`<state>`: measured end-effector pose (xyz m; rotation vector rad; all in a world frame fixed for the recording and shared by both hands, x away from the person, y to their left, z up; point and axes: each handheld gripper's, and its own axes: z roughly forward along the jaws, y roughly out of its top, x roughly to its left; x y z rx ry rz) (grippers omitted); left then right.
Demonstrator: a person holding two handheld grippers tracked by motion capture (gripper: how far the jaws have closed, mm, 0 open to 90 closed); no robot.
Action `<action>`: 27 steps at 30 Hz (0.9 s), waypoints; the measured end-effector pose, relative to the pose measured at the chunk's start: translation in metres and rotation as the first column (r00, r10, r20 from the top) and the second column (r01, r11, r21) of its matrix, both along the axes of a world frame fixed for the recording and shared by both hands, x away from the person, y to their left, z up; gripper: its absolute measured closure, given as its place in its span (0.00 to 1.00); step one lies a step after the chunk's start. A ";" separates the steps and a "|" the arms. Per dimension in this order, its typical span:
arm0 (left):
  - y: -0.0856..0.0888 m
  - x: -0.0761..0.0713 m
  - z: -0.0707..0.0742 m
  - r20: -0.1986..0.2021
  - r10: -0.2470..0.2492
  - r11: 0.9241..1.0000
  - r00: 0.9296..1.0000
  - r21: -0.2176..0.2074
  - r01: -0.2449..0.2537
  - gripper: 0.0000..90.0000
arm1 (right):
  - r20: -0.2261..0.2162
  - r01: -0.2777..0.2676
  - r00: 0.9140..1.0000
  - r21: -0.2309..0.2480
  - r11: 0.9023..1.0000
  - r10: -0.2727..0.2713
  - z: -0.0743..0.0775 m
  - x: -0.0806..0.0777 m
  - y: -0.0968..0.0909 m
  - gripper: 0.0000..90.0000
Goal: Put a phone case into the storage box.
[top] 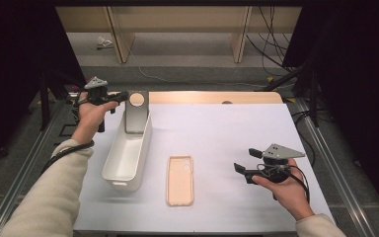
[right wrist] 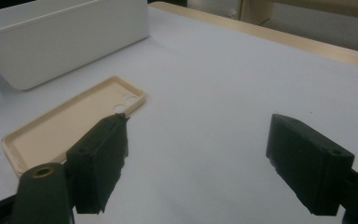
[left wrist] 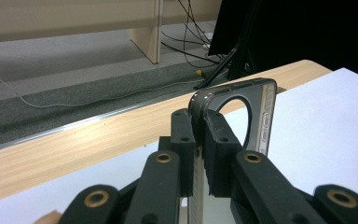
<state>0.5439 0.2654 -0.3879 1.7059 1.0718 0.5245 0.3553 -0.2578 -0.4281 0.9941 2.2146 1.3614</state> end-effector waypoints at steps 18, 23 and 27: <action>0.000 0.001 -0.009 -0.019 0.006 1.000 1.000 0.015 -0.006 0.92 | 0.002 0.000 1.000 0.000 1.000 0.000 0.000 0.000 0.000 0.24; 0.001 0.002 -0.010 -0.022 0.009 1.000 1.000 0.017 -0.008 0.92 | 0.001 -0.001 1.000 0.000 1.000 0.001 0.000 0.000 0.000 0.24; 0.002 0.002 -0.011 -0.025 0.011 1.000 1.000 0.022 -0.011 0.92 | 0.001 0.000 1.000 0.000 1.000 0.000 0.000 0.000 0.000 0.24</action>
